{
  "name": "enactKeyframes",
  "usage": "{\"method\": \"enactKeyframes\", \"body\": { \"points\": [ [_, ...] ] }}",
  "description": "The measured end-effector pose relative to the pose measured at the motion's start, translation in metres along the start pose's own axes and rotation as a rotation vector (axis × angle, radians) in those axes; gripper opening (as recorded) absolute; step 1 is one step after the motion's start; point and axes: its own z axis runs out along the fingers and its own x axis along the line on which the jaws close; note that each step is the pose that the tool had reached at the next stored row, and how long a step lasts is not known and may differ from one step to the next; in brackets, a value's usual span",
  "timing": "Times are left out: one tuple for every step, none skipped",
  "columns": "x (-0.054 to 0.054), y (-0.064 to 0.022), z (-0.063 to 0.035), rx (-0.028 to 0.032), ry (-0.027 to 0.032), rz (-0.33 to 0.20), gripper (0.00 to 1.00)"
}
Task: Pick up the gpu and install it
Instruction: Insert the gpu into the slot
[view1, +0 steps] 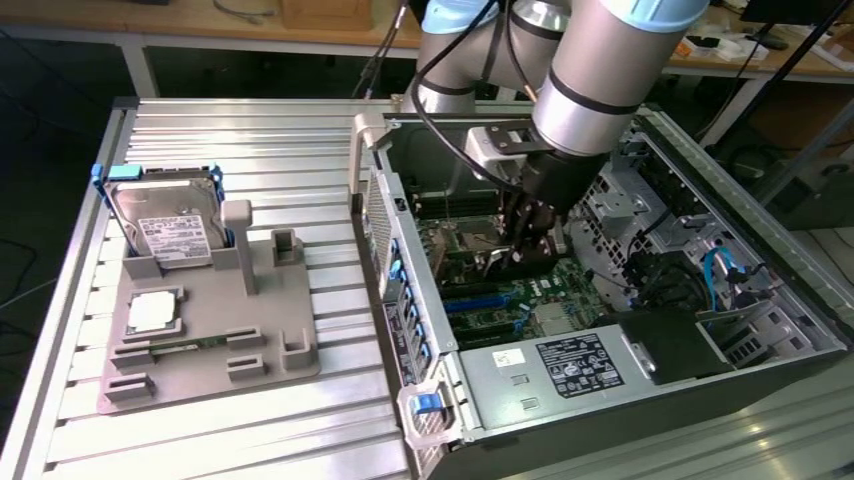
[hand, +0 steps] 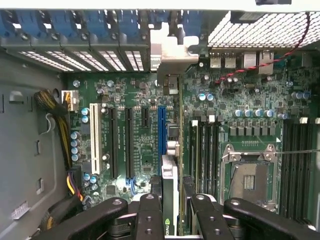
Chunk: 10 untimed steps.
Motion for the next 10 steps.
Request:
{"method": "enactKeyframes", "body": {
  "points": [
    [-0.0006, 0.0003, 0.0000, 0.0032, 0.0012, 0.000, 0.27],
    [-0.0012, 0.0009, 0.0000, 0.0040, 0.0018, 0.000, 0.27],
    [-0.0015, 0.0013, -0.0001, 0.0043, 0.0020, 0.000, 0.27],
    [-0.0019, 0.0017, -0.0005, 0.0043, 0.0025, 0.000, 0.27],
    [-0.0022, 0.0018, -0.0011, 0.0043, 0.0028, 0.000, 0.27],
    [-0.0023, 0.0018, -0.0016, 0.0043, 0.0029, 0.000, 0.27],
    [-0.0024, 0.0018, -0.0016, 0.0045, 0.0027, 0.000, 0.27],
    [-0.0025, 0.0019, -0.0016, 0.0045, 0.0027, 0.000, 0.27],
    [-0.0025, 0.0019, -0.0015, 0.0045, 0.0028, 0.000, 0.27],
    [-0.0025, 0.0019, -0.0012, 0.0046, 0.0029, 0.000, 0.27]
  ]
}}
